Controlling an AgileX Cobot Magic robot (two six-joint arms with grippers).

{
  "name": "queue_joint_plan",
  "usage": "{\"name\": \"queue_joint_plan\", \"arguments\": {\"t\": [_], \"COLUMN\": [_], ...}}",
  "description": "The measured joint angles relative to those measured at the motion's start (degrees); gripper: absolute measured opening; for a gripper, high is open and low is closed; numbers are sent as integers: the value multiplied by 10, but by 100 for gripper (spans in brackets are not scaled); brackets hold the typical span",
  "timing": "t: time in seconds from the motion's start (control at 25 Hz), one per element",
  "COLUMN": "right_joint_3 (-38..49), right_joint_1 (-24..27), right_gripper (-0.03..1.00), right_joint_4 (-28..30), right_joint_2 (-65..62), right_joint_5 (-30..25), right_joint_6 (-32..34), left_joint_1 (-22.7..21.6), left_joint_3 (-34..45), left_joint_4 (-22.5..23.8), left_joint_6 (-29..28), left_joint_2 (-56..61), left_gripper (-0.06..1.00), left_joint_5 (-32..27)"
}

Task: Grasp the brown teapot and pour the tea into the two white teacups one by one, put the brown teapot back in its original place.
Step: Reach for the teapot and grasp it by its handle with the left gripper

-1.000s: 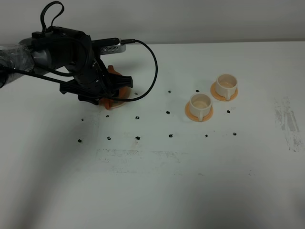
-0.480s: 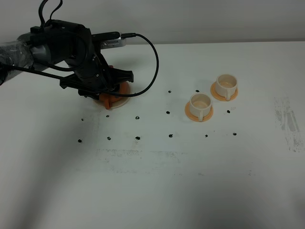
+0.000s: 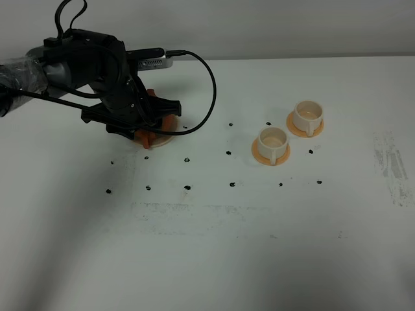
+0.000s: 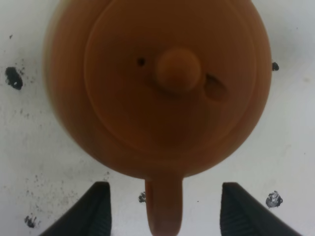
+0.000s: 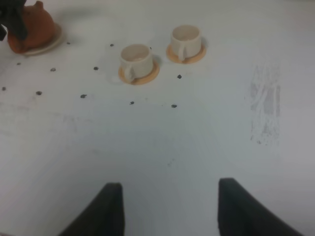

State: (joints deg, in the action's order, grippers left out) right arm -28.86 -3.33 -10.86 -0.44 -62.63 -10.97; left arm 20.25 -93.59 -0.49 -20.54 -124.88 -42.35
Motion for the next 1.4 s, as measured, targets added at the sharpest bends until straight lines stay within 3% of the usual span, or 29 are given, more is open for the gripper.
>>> {"name": "queue_joint_plan", "arguments": {"t": [0.2, 0.28, 0.4, 0.44, 0.92, 1.4], "right_joint_3": [0, 0, 0, 0, 0, 0], "right_joint_1": [0, 0, 0, 0, 0, 0], "right_gripper": [45, 45, 45, 45, 45, 45], "right_joint_4": [0, 0, 0, 0, 0, 0], "right_joint_2": [0, 0, 0, 0, 0, 0], "right_joint_5": [0, 0, 0, 0, 0, 0], "right_joint_6": [0, 0, 0, 0, 0, 0], "left_joint_1": [0, 0, 0, 0, 0, 0], "left_joint_3": [0, 0, 0, 0, 0, 0], "left_joint_4": [0, 0, 0, 0, 0, 20], "left_joint_6": [1, 2, 9, 20, 86, 93], "left_joint_2": [0, 0, 0, 0, 0, 3], "left_gripper": [47, 38, 14, 13, 13, 13], "left_joint_5": [1, 1, 1, -1, -8, -10]}}
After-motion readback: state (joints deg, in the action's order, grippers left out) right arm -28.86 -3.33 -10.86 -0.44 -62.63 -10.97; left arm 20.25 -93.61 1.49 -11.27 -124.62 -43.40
